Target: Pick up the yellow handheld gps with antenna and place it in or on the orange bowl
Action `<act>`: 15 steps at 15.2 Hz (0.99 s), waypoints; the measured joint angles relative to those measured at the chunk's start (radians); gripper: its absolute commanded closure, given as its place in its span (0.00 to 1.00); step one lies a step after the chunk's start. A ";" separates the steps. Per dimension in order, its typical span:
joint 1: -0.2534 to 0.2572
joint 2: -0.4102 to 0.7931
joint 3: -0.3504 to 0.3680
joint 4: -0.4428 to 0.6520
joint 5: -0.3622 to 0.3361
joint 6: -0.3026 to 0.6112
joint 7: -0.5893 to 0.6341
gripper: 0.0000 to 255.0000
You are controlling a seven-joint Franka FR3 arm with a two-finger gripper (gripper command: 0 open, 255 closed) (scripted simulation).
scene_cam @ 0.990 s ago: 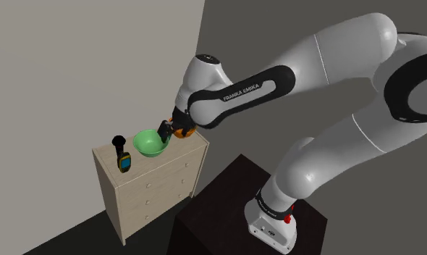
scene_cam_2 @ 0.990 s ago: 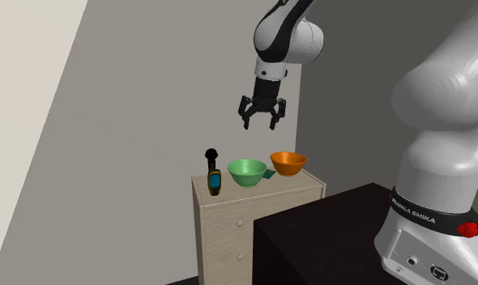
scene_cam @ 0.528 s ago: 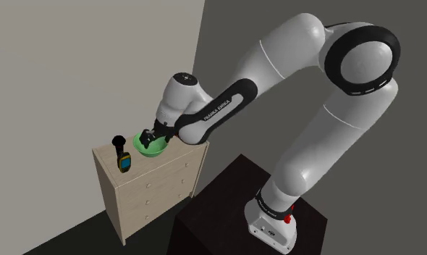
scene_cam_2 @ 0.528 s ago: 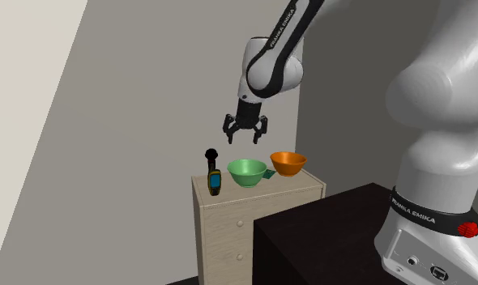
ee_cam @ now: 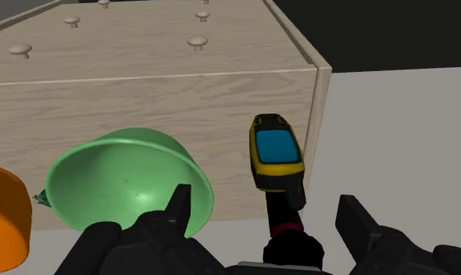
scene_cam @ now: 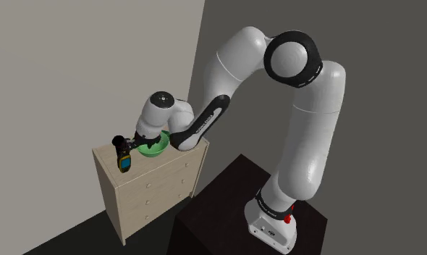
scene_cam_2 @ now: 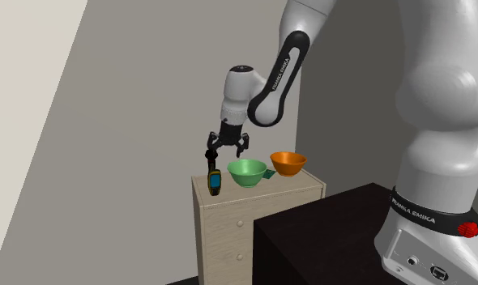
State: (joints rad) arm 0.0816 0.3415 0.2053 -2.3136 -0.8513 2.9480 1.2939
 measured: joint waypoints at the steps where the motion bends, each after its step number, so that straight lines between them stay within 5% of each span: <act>1: 0.036 0.039 -0.037 0.039 -0.049 0.008 0.053 0.00; 5: 0.154 0.194 -0.152 0.207 -0.173 0.029 0.210 0.00; 15: 0.197 0.343 -0.211 0.344 -0.221 0.061 0.267 0.00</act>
State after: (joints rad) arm 0.2790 0.6849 -0.0054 -1.9700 -1.0720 3.0086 1.5614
